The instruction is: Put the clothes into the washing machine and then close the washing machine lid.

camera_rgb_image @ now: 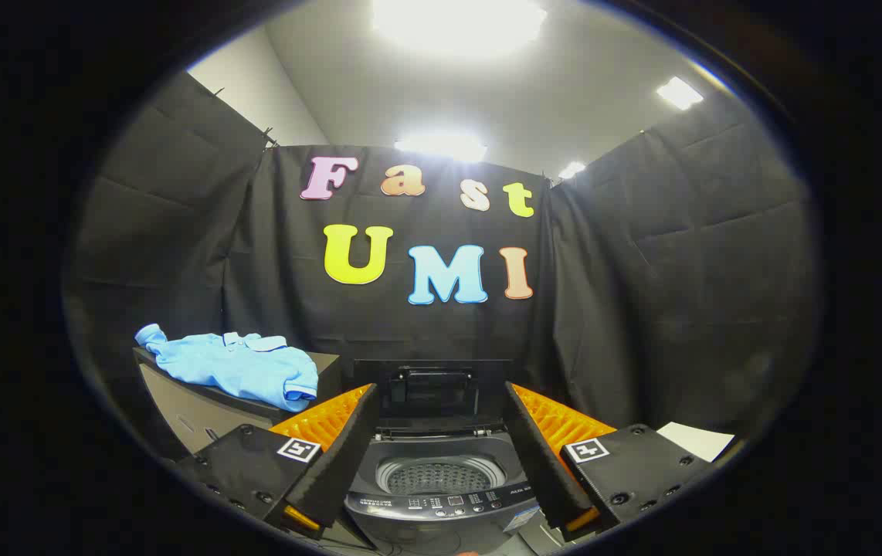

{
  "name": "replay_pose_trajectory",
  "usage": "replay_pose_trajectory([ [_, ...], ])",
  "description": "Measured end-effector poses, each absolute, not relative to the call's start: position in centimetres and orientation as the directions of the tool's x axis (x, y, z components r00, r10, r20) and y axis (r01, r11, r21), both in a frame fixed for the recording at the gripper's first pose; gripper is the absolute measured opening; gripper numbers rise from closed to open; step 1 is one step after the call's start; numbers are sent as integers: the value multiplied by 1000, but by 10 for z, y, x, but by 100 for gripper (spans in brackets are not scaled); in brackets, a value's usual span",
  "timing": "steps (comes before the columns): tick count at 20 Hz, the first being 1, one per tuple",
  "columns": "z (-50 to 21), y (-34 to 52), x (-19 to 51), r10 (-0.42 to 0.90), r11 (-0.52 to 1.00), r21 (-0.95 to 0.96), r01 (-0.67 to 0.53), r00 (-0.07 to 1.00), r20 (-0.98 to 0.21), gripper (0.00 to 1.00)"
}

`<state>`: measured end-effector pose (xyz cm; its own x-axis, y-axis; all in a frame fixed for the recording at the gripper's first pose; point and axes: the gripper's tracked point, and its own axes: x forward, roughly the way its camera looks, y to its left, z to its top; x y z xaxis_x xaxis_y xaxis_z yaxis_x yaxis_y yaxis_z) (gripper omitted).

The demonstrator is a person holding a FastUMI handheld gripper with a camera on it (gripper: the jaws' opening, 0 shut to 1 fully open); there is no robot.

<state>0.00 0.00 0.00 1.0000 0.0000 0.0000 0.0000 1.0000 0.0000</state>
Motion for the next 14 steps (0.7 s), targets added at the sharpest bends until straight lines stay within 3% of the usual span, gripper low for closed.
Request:
replay_pose_trajectory([
  [14,-6,0,8,26,999,28,-26,1000,-9,99],
])
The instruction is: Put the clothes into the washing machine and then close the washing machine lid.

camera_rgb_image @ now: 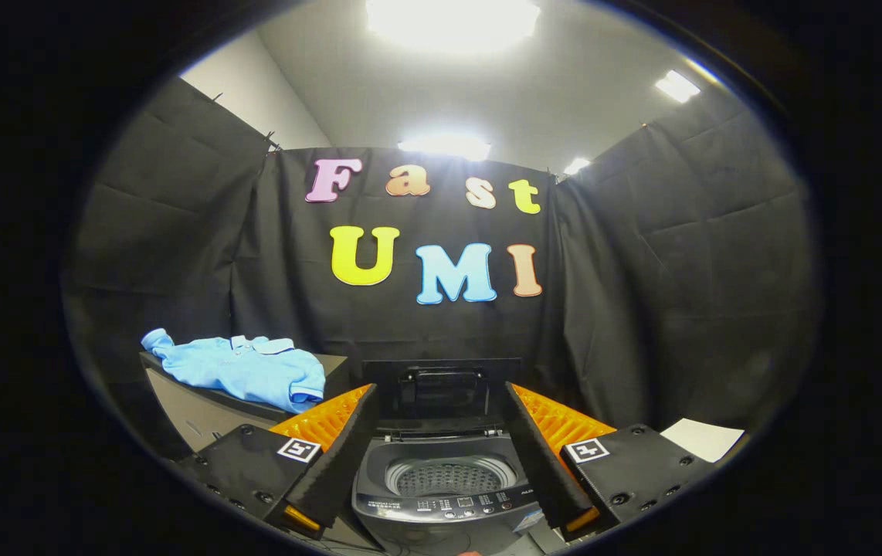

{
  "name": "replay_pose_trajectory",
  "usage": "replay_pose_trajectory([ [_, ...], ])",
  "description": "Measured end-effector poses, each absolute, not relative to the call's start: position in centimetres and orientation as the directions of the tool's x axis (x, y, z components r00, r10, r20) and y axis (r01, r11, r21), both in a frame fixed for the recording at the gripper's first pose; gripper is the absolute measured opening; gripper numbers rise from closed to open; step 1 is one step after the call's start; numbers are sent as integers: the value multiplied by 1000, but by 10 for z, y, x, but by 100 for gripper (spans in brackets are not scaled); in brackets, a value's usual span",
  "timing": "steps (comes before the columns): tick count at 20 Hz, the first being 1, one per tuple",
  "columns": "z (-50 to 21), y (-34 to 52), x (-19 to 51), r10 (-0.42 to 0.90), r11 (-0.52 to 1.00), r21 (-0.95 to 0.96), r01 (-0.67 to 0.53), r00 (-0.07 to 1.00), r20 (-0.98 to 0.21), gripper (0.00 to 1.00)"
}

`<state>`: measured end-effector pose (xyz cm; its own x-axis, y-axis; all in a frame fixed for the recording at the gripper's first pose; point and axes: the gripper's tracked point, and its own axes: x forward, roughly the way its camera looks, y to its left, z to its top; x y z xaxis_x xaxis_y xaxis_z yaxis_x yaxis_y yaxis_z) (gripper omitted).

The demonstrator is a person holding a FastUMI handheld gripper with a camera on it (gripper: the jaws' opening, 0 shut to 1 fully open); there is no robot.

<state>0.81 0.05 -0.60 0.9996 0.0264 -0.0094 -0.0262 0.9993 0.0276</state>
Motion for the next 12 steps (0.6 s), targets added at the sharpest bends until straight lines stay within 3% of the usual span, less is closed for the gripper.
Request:
replay_pose_trajectory([
  [12,14,13,33,65,998,17,-65,998,-6,99],
])
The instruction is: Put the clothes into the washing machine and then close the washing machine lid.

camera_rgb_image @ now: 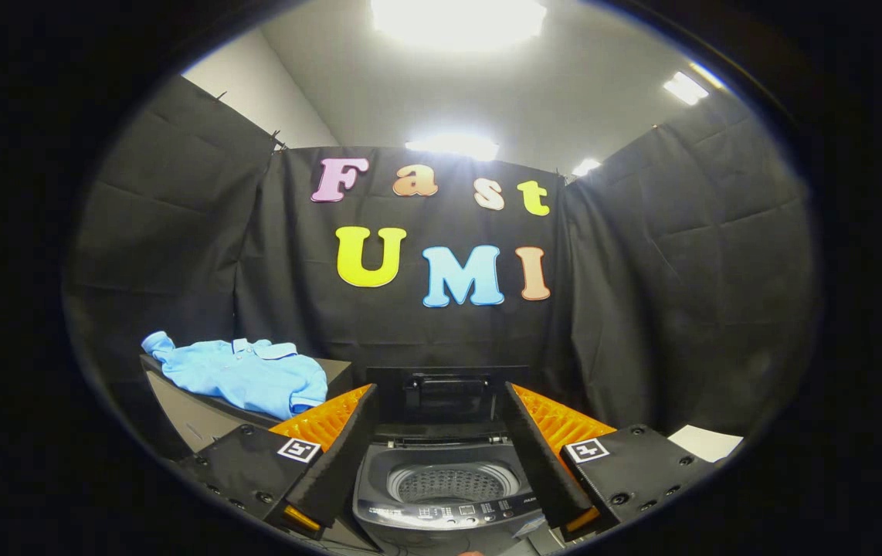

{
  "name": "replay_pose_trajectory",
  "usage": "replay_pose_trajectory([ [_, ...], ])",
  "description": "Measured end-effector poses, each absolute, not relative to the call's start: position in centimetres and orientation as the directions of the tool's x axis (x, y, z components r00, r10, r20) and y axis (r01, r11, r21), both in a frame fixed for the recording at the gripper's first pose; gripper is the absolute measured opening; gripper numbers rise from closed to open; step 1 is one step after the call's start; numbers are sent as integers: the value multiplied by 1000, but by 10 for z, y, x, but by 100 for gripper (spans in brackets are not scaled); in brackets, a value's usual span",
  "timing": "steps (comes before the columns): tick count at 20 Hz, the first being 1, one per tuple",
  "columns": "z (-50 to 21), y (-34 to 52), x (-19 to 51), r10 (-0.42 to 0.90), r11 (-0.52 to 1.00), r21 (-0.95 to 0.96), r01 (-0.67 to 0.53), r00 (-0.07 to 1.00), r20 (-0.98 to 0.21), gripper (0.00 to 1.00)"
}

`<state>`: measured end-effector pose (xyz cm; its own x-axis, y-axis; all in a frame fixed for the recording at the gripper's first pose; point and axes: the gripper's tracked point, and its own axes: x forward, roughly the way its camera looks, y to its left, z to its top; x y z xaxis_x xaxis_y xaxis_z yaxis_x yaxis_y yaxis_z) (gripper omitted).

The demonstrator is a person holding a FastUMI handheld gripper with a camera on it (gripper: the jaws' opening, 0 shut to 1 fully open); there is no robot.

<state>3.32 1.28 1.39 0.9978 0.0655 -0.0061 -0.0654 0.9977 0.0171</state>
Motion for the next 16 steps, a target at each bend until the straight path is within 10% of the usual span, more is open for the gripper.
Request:
replay_pose_trajectory([
  [16,37,143,114,347,934,120,-337,934,-80,99],
])
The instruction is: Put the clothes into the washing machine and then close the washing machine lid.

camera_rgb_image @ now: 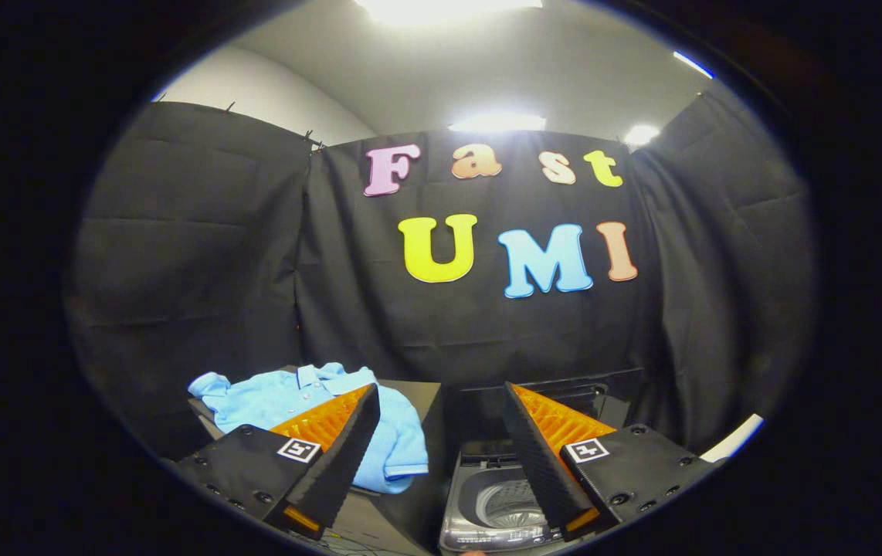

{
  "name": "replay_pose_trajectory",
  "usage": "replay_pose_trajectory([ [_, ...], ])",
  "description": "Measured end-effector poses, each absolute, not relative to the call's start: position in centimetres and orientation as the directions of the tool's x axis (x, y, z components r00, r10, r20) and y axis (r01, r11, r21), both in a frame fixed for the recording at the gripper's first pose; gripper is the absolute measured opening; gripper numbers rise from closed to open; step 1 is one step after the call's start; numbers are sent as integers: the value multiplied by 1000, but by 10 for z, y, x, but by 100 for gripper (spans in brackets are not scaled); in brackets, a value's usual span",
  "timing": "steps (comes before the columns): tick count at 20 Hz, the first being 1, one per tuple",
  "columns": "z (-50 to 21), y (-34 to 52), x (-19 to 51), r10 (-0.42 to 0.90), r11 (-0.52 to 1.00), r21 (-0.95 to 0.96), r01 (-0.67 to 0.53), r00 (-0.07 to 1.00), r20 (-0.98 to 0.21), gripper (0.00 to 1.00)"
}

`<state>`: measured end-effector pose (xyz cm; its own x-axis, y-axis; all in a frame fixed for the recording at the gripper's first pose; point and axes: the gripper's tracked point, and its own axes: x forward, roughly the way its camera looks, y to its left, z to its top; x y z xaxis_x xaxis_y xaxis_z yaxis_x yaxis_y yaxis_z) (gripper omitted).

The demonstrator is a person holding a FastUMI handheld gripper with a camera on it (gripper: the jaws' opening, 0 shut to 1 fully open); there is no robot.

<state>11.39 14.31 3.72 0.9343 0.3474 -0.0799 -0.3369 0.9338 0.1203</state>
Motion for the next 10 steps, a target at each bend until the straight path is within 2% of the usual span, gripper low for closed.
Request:
replay_pose_trajectory([
  [10,14,242,139,494,869,131,-477,839,-226,98],
])
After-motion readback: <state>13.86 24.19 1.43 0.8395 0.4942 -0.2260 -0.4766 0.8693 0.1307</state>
